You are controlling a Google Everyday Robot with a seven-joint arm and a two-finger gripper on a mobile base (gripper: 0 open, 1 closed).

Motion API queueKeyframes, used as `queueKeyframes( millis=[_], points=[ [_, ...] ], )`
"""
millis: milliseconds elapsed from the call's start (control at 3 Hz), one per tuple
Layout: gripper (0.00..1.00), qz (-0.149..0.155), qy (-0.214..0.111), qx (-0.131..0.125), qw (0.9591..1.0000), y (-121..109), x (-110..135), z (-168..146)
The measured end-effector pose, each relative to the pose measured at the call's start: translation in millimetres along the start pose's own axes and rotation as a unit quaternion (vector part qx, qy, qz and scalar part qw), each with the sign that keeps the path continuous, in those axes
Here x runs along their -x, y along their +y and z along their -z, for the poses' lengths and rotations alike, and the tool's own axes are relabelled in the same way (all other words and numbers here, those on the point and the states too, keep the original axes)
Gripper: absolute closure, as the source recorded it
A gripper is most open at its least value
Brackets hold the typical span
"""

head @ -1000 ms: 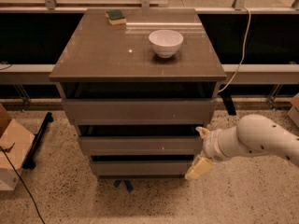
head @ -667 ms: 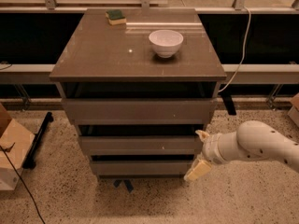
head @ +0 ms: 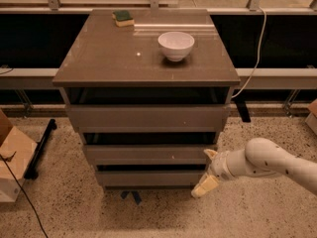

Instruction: Open bottom drawer

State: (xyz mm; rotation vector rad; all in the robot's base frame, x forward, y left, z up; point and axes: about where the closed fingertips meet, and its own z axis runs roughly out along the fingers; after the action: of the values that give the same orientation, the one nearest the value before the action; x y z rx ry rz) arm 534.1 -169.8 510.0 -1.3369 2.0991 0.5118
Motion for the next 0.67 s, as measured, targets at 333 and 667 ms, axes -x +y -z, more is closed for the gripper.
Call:
queueKeyframes(
  millis=[333,667],
  points=[
    [0.00,-0.006,-0.002,0.005,1.0000,1,-5,-7],
    [0.00,-0.010,0.007,-0.006,0.9999,1,-9,-22]
  ],
)
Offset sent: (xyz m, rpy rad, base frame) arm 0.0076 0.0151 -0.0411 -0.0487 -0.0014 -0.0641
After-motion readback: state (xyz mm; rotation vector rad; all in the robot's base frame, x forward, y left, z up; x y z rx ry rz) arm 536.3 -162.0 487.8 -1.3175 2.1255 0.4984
